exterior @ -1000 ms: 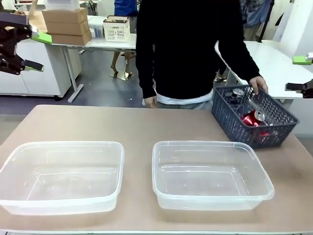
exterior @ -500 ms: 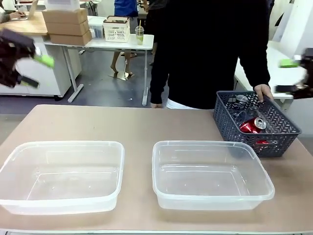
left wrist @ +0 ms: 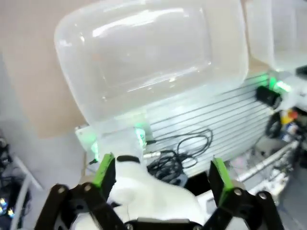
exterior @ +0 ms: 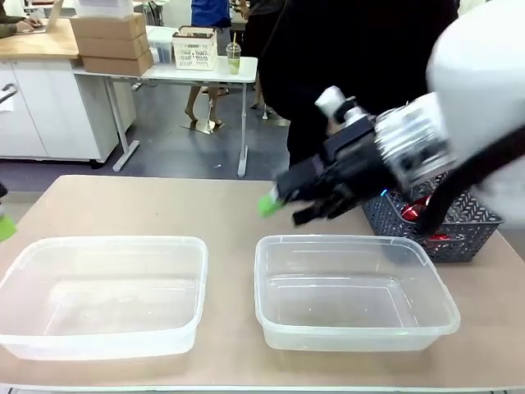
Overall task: Sort the waste into each basket.
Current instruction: Pick up the Organizing box on the left side of the table and lift it.
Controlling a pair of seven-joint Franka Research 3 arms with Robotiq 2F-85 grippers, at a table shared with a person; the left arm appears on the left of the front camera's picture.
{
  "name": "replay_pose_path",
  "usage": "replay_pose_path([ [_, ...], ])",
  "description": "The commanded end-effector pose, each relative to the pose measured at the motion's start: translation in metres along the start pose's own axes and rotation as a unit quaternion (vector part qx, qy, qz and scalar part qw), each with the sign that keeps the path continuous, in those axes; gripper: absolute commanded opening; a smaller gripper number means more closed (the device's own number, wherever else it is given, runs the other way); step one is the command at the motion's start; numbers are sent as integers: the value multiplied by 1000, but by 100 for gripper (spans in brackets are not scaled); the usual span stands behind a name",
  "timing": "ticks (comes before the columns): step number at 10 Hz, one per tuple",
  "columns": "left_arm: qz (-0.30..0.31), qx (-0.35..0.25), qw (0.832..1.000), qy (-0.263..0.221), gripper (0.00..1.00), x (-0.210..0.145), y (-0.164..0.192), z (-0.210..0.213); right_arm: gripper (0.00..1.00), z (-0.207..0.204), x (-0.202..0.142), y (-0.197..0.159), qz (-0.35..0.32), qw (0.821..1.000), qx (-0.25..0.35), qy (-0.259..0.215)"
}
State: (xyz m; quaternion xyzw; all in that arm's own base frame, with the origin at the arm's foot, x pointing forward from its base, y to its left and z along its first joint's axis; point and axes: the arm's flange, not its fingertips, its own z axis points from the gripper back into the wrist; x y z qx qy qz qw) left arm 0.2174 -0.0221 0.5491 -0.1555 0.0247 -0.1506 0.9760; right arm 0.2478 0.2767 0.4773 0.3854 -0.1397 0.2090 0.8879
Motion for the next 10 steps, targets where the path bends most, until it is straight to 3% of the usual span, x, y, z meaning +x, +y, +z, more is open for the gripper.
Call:
replay_pose_path([
  [1,28,-11,999,-18,100,11,7,0,100,33,19,-21,-61,997,28,-41],
  [3,28,-11,999,-18,100,11,7,0,100,33,19,-21,-61,997,28,-41],
  [4,4,-1,1000,-5,100,2,1,0,100,11,7,-6,-17,1000,9,-13],
  [5,76,52,994,-51,100,21,13,-18,100,-25,22,26,-90,991,-33,90],
  [6,151,134,975,-89,100,24,27,-36,100,-61,41,51,-182,977,-50,101],
  [7,167,159,968,-101,100,9,51,-52,100,-96,53,73,-222,968,-62,102],
  [9,238,170,948,-126,100,-25,100,-82,100,-144,52,91,-248,948,-172,97],
  [10,189,93,972,-107,100,-26,104,-93,100,-155,52,87,-247,935,-238,89],
])
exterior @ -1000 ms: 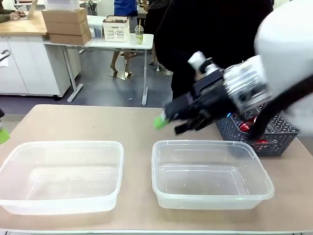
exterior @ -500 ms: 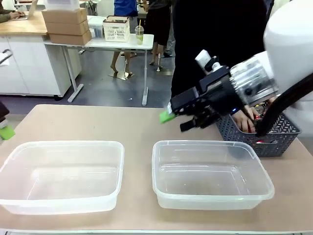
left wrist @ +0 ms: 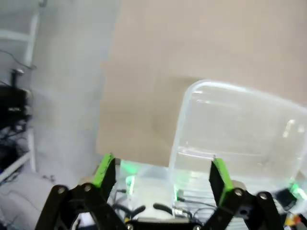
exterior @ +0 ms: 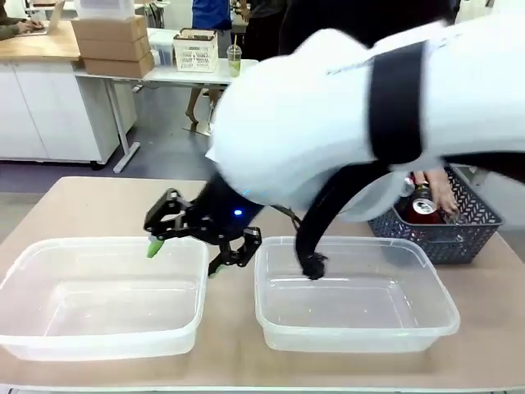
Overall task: Sort the waste into each basket.
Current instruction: Pick up the Organizing box on the left side of the table and lift it.
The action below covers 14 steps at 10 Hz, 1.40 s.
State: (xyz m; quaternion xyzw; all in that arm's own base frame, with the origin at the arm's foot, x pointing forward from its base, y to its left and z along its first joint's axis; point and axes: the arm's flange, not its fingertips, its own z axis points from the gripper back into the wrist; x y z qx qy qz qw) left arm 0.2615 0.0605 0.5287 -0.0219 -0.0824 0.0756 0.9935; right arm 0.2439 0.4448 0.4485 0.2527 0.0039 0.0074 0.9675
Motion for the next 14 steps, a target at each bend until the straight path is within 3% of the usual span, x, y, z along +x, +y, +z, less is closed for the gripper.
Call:
replay_pose_path([
  [1,-19,11,1000,-11,100,-2,-18,6,100,14,-6,-6,18,999,46,16],
  [3,-19,11,1000,-11,100,-2,-18,6,100,14,-6,-6,18,999,46,16],
  [4,-11,-3,1000,-1,100,1,-5,1,100,2,1,1,0,1000,5,6],
  [5,-59,-5,997,39,100,0,-20,-24,100,-14,1,13,-14,997,-71,-6],
  [6,-72,-23,993,89,100,-3,-24,-53,100,-22,5,18,-26,995,-95,-17],
  [10,-53,-34,983,174,100,-34,-21,-151,100,-51,14,21,-38,988,-149,-6],
  [11,-33,-13,983,181,100,-39,-16,-168,100,-58,14,22,-44,985,-164,-8],
  [14,-21,-33,980,195,100,-50,-14,-191,100,-84,20,22,-58,978,-200,21],
])
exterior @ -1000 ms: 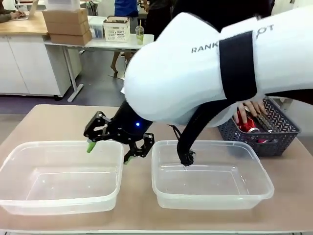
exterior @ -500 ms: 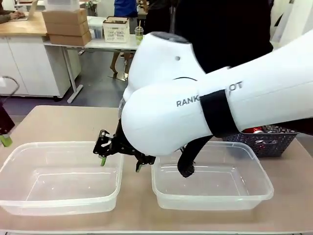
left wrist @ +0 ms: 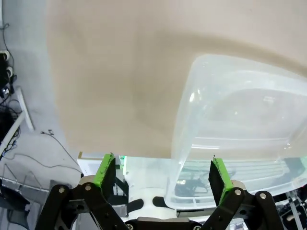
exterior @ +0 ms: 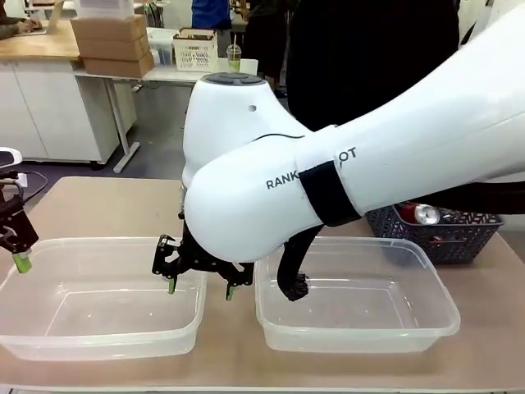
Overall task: Sort the waste into each basket.
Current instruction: Pick up the Organizing box on the left side of the table and lift it.
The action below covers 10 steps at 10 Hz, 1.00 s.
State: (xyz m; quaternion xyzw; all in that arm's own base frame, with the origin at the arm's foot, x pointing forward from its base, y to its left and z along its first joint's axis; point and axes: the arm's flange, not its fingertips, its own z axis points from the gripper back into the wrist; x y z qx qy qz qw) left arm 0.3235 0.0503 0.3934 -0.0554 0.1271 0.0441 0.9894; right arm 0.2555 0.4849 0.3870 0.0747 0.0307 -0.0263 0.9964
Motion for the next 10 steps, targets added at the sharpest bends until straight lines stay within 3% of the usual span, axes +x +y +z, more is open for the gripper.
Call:
replay_pose_path([
  [1,-7,-29,1000,-3,100,-60,-3,-82,100,-12,10,24,-28,999,-34,20],
  [2,-21,-29,999,-5,40,-58,-4,-81,41,-15,11,24,-26,998,-45,29],
  [3,-24,-36,999,-10,40,-58,-3,-79,40,-14,12,22,-33,998,-45,25],
  [4,-24,-36,999,-15,0,-58,-2,-77,0,-14,13,21,-35,998,-47,22],
  [5,-27,-39,999,-15,35,-58,-3,-78,36,-14,12,22,-33,998,-47,22],
  [6,-31,-38,999,-15,0,-57,-6,-79,0,-14,13,22,-36,998,-50,21],
  [10,-41,-33,999,-10,0,-58,-11,-81,0,-17,9,21,-36,998,-52,25],
])
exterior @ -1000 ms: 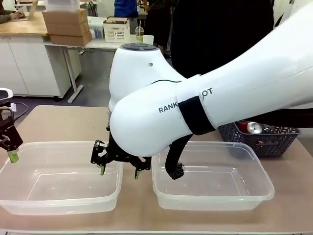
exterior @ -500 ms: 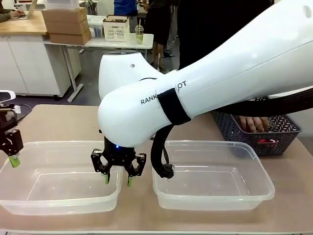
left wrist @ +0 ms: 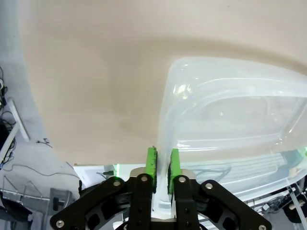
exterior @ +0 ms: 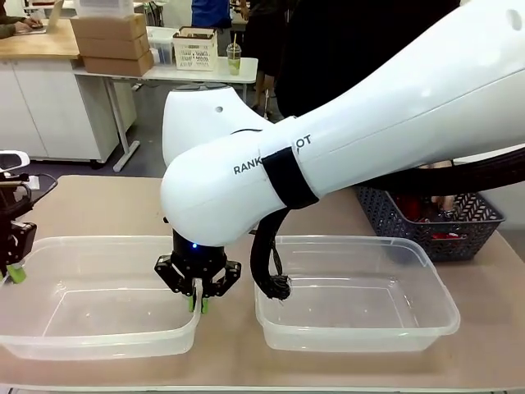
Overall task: Sort the waste into each basket.
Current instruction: Pick up the Organizing box on the left side of the table and lift it.
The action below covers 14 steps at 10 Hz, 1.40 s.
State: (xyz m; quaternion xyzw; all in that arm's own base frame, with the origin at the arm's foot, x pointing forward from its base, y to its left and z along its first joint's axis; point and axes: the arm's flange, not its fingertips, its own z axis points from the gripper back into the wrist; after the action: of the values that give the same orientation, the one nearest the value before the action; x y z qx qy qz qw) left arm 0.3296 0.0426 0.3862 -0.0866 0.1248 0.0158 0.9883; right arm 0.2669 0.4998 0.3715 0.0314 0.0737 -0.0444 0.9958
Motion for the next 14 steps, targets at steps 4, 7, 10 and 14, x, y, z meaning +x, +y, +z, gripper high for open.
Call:
replay_pose_path([
  [4,52,32,997,-43,0,-64,-8,-57,0,2,-3,0,-3,1000,-19,-5],
  [7,134,51,985,-92,0,-66,-39,29,0,71,0,-35,2,1000,-17,1],
  [10,148,58,976,-148,0,-47,-82,124,0,134,0,-78,26,998,-33,44],
  [14,107,9,981,-164,0,-63,-119,150,0,151,0,-73,17,999,1,30],
])
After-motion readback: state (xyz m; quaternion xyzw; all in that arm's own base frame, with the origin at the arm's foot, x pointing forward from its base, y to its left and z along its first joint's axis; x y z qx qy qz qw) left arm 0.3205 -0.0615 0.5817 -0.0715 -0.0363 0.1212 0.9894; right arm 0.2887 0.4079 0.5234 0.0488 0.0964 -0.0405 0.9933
